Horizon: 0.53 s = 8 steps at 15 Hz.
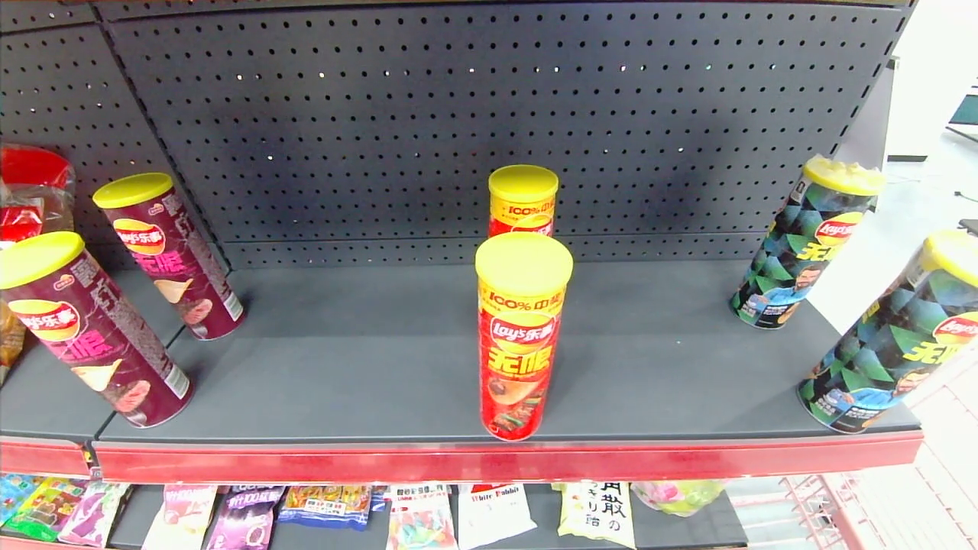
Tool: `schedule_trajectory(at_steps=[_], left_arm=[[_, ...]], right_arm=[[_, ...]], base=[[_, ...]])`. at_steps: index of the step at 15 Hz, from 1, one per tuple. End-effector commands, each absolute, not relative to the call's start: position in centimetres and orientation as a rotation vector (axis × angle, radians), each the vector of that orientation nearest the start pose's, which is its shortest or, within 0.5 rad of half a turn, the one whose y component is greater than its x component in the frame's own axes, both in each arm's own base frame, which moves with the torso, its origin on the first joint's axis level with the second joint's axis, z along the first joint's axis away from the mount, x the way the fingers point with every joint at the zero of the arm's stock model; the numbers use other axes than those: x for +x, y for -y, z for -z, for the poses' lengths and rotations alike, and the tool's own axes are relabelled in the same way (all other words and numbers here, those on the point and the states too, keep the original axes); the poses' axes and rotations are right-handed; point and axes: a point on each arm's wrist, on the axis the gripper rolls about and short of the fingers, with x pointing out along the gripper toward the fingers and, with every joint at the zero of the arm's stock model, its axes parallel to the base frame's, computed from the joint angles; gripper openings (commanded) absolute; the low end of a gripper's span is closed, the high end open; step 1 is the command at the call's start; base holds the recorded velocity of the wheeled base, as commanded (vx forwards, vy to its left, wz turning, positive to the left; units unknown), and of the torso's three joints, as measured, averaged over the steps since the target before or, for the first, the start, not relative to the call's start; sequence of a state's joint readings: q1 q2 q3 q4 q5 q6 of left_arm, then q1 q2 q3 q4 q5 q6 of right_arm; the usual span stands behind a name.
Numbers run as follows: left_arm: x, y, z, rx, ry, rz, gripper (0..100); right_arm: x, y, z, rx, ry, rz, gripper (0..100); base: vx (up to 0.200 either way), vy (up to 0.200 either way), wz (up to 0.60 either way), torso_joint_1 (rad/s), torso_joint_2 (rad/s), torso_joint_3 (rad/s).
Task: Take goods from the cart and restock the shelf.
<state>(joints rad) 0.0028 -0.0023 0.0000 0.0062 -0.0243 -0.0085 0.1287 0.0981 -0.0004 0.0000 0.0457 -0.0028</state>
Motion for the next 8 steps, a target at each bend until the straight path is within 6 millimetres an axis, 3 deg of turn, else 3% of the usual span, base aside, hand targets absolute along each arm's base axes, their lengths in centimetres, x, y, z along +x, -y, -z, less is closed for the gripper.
schedule_trajectory(at_steps=[1,8], left_arm=[[-2.28,0.06,-7.49,-0.009,-0.006,0.021,100],[-2.28,0.06,-7.49,-0.008,-0.006,0.021,100]], right_arm=[[-1.52,0.10,-7.74,-0.007,-0.099,-0.173,100],[-1.52,0.12,-7.78,-0.009,-0.098,-0.161,100]], base=[[0.000,0.000,0.00,0.000,0.00,0.000],[0.000,0.000,0.00,0.000,0.00,0.000]])
